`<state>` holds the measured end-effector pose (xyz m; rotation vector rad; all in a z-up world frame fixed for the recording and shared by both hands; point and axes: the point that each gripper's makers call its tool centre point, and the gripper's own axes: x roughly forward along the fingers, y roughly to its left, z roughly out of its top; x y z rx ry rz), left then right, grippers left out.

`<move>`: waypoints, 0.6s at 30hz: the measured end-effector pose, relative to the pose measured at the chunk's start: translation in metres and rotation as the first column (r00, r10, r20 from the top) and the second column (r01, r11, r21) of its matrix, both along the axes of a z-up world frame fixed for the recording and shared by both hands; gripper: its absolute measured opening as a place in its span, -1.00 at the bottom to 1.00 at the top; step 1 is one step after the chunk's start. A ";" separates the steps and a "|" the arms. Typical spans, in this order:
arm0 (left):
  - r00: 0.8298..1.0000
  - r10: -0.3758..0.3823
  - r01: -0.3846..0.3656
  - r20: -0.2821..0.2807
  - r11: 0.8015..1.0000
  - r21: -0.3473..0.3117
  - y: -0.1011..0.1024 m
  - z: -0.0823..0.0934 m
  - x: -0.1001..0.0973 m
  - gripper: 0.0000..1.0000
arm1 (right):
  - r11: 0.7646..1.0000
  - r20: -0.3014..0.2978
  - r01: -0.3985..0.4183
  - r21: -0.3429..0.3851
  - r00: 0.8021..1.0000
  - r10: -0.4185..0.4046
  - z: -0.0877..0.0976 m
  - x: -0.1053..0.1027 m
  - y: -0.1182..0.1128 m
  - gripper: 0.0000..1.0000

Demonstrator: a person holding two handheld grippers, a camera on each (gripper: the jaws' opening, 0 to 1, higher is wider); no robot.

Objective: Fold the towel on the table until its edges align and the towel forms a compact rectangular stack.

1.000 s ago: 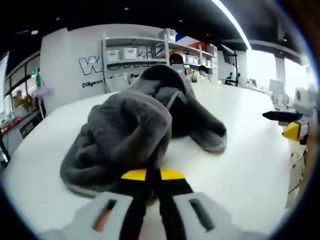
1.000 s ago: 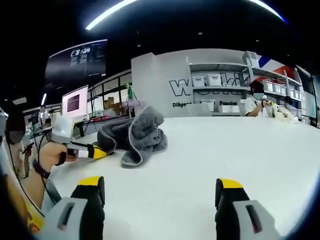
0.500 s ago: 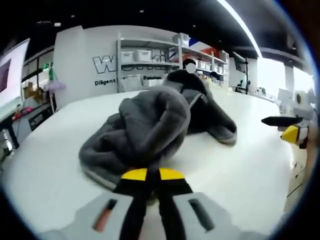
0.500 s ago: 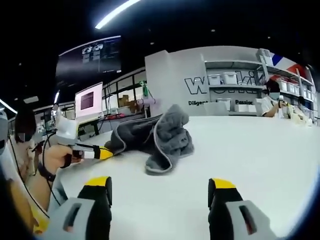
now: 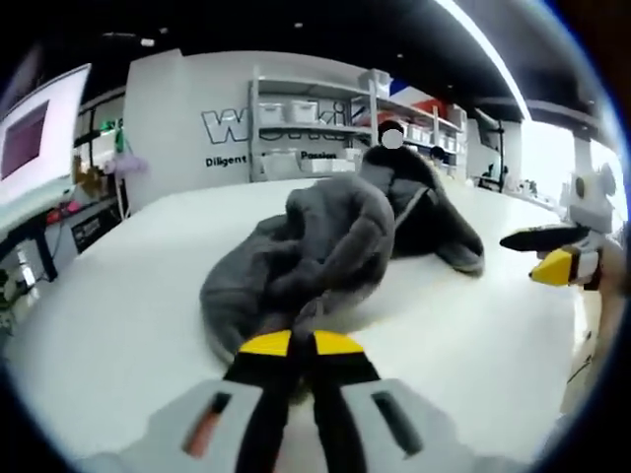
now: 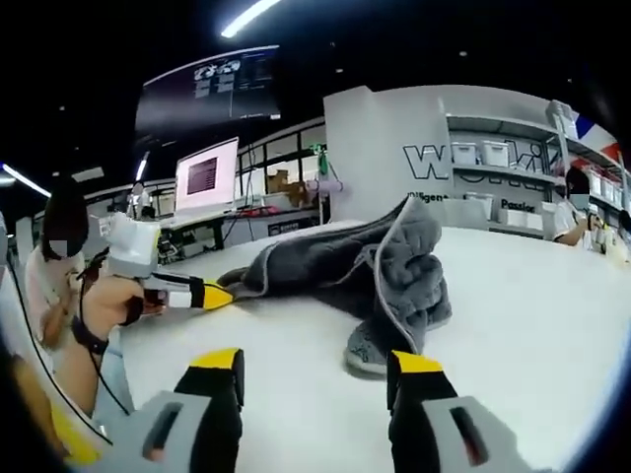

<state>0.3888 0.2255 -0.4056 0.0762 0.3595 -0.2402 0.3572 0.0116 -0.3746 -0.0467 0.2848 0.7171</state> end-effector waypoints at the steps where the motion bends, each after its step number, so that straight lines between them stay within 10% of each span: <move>1: 1.000 0.007 -0.007 0.000 1.000 -0.003 0.005 0.000 -0.001 -0.85 | 1.000 -0.008 0.009 -0.004 1.000 -0.009 -0.002 0.002 0.000 0.11; 18: 1.000 0.020 -0.020 0.004 1.000 0.019 0.022 0.000 -0.004 -0.85 | 0.977 -0.072 0.211 0.024 0.975 -0.208 -0.016 0.032 -0.046 -0.23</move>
